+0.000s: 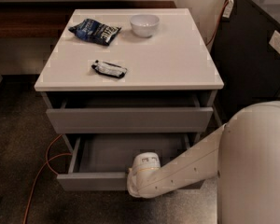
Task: Place rxbar blueberry into middle drawer
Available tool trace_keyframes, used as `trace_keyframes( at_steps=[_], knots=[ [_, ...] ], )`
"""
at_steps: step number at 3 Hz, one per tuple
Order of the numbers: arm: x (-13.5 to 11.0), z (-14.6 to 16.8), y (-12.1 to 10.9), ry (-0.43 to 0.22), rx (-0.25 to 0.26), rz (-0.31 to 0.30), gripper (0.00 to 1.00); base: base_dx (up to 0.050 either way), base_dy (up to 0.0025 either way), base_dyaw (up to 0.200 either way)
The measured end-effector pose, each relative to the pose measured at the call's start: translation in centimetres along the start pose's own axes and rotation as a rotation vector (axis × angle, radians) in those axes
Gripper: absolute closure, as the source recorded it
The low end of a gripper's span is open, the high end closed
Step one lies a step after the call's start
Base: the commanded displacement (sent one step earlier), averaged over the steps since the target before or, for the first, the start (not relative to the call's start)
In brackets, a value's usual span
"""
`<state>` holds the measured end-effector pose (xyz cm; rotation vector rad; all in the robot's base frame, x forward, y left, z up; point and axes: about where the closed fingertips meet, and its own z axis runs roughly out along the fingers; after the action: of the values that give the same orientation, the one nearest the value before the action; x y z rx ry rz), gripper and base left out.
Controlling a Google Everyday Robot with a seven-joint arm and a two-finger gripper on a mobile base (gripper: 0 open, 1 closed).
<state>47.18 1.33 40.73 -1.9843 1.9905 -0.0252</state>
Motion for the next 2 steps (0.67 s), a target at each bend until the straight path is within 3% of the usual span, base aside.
trace_keyframes(
  at_steps=[2],
  knots=[
    [0.0,0.0,0.01,0.0,0.0,0.0,1.0,0.0,0.0,0.0]
  ],
)
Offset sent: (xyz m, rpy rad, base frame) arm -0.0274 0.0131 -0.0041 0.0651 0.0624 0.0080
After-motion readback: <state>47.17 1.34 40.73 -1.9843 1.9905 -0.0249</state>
